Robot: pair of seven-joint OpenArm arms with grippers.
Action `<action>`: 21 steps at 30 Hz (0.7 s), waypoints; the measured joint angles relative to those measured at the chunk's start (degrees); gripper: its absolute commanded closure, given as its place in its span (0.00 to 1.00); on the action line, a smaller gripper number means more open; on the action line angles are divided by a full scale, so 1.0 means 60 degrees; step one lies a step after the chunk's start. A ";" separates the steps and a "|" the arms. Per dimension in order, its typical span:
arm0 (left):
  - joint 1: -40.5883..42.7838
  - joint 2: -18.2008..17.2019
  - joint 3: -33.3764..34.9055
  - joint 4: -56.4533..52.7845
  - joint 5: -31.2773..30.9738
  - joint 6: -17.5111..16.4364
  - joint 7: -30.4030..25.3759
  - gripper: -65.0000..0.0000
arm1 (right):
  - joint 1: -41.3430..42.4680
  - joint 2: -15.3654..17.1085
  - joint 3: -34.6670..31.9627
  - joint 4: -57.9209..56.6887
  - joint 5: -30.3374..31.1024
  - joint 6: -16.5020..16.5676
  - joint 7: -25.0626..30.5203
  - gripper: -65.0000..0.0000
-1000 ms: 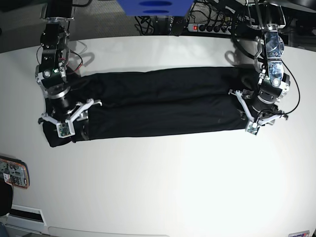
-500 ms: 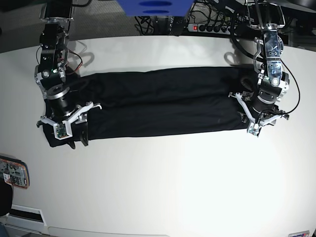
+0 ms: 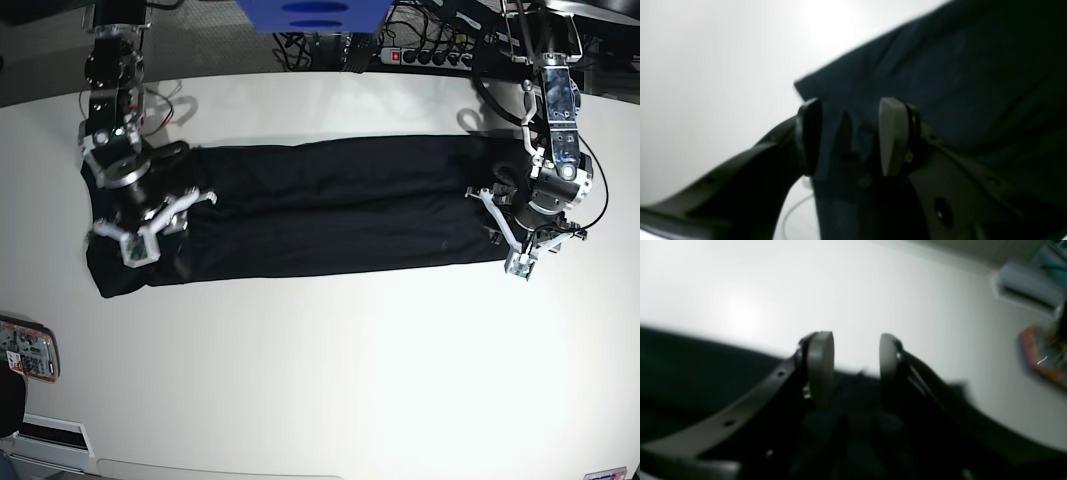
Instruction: Fold the T-shirt properly
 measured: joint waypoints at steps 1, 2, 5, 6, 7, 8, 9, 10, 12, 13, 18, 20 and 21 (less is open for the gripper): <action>0.0000 0.0029 -0.0266 0.0000 -0.0521 -0.0040 -0.0015 0.58 | -0.0262 0.0000 -0.0237 0.0025 -0.0018 -0.0007 -0.0066 0.67; 0.0007 0.0040 -0.0521 0.0000 -0.0780 -0.0026 0.0004 0.58 | -0.0419 0.0004 -0.0495 0.0025 -0.0022 0.0000 -0.0175 0.67; -0.0029 -0.0036 -0.1297 -0.0004 -0.1971 0.0095 0.0546 0.58 | -0.0342 -0.0025 -0.1319 0.0033 0.0015 0.0106 -0.0051 0.66; -0.0095 -0.0084 -0.1443 -0.0004 -0.2565 0.0080 0.0798 0.58 | -0.0259 -0.0036 -0.1494 0.0080 0.0036 0.0069 0.0040 0.66; -0.0149 -0.0244 -0.1545 -0.0004 -0.3213 0.0073 0.1075 0.58 | -0.0233 -0.0044 -0.1614 0.0186 0.0029 0.0029 0.0036 0.66; -0.0200 -0.0452 -0.1668 -0.0011 -0.3923 -0.0029 0.1432 0.58 | -0.0248 -0.0025 -0.1687 0.0255 0.0025 0.0025 0.0062 0.66; -0.0251 -0.0630 -0.1861 -0.0055 -0.4612 -0.0029 0.1647 0.58 | -0.0270 0.0004 -0.1749 0.0266 0.0022 0.0029 0.0044 0.66; -0.0266 -0.0783 -0.2076 -0.0149 -0.5115 0.0011 0.1723 0.58 | -0.0324 0.0004 -0.1767 0.0262 0.0000 0.0025 -0.0047 0.66; -0.0146 -0.1191 -0.2532 -0.0357 -0.6098 0.0080 0.2095 0.58 | -0.0368 0.0004 -0.1792 0.0255 -0.0004 0.0029 -0.0106 0.66; -0.0011 -0.1399 -0.2696 -0.0401 -0.6477 0.0073 0.2120 0.58 | -0.0350 -0.0004 -0.1807 0.0255 0.0000 0.0022 -0.0040 0.66; 0.0769 -0.2138 -0.3107 -0.0998 -0.7493 0.0025 0.2222 0.58 | -0.0565 0.0007 -0.1818 0.0259 -0.0004 0.0011 -0.0102 0.66; 0.0998 -0.2124 -0.3071 -0.1144 -0.7508 -0.0812 0.2269 0.58 | -0.0532 -0.0007 -0.1832 0.0259 0.0004 0.0011 -0.0102 0.66; 0.1147 -0.2178 -0.3045 -0.1166 -0.7584 -0.1410 0.2262 0.57 | -0.0499 -0.0011 -0.1832 0.0259 0.0004 0.0029 0.0029 0.66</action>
